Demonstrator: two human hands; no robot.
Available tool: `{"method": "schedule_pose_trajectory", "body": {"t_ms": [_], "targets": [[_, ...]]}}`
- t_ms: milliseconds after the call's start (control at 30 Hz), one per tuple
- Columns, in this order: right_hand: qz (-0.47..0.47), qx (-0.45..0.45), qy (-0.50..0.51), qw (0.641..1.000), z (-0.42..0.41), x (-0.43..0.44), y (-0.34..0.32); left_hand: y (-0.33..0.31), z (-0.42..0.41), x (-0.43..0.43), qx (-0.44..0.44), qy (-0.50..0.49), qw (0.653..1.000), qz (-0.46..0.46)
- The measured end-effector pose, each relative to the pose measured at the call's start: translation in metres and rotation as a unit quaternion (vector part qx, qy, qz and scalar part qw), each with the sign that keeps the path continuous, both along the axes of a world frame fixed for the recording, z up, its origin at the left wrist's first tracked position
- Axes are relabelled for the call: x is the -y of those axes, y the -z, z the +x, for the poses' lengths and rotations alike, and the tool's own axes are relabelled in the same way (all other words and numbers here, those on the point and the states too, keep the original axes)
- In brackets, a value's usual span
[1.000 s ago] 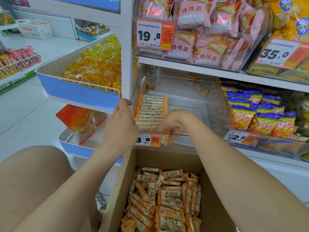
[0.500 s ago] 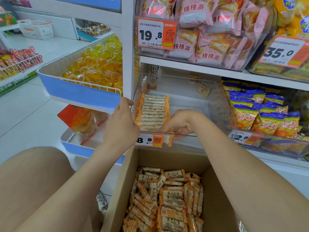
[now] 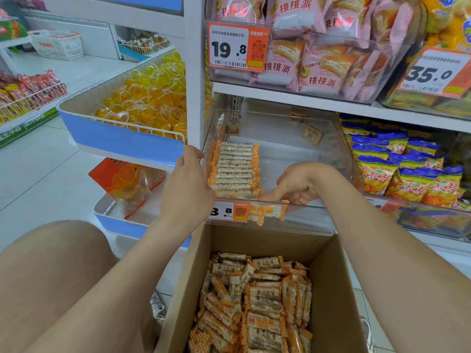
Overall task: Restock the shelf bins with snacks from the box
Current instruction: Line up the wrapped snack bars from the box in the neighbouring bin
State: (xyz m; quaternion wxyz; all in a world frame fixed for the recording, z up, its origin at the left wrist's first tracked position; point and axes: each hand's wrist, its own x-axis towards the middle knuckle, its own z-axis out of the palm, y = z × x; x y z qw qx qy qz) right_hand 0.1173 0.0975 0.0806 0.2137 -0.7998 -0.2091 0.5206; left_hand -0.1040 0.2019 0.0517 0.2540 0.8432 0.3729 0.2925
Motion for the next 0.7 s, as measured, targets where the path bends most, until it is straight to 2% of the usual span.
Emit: {"method": "schedule_pose_trajectory", "body": {"t_ms": [133, 300, 433, 500, 567, 633, 700], "targets": [[-0.066, 0.002, -0.050, 0.997, 0.001, -0.014, 0.005, 0.001, 0.002, 0.003, -0.013, -0.017, 0.999, 0.034], [-0.064, 0.008, -0.064, 0.996, 0.002, -0.017, 0.015, 0.005, 0.005, 0.009, -0.114, -0.039, 0.973, 0.195], [-0.065, -0.009, -0.075, 0.995, -0.006, -0.014, 0.016, 0.001, 0.003, 0.008, -0.118, -0.017, 0.987, 0.111], [-0.040, -0.006, -0.072, 0.997, -0.007, -0.013, 0.019, 0.001, 0.000, 0.007, -0.137, -0.023, 0.984, 0.109], [-0.009, 0.006, -0.068, 0.998, -0.011, -0.011, 0.021, 0.004, 0.000, 0.008, -0.192, -0.023, 0.960, 0.201], [0.024, 0.017, -0.048, 0.998, -0.012, -0.008, 0.023, 0.004, 0.000, 0.007, -0.247, 0.013, 0.922, 0.297], [0.047, 0.034, -0.045, 0.997, -0.009, -0.004, 0.023, 0.004, 0.001, 0.008, -0.294, 0.078, 0.892, 0.334]]}}
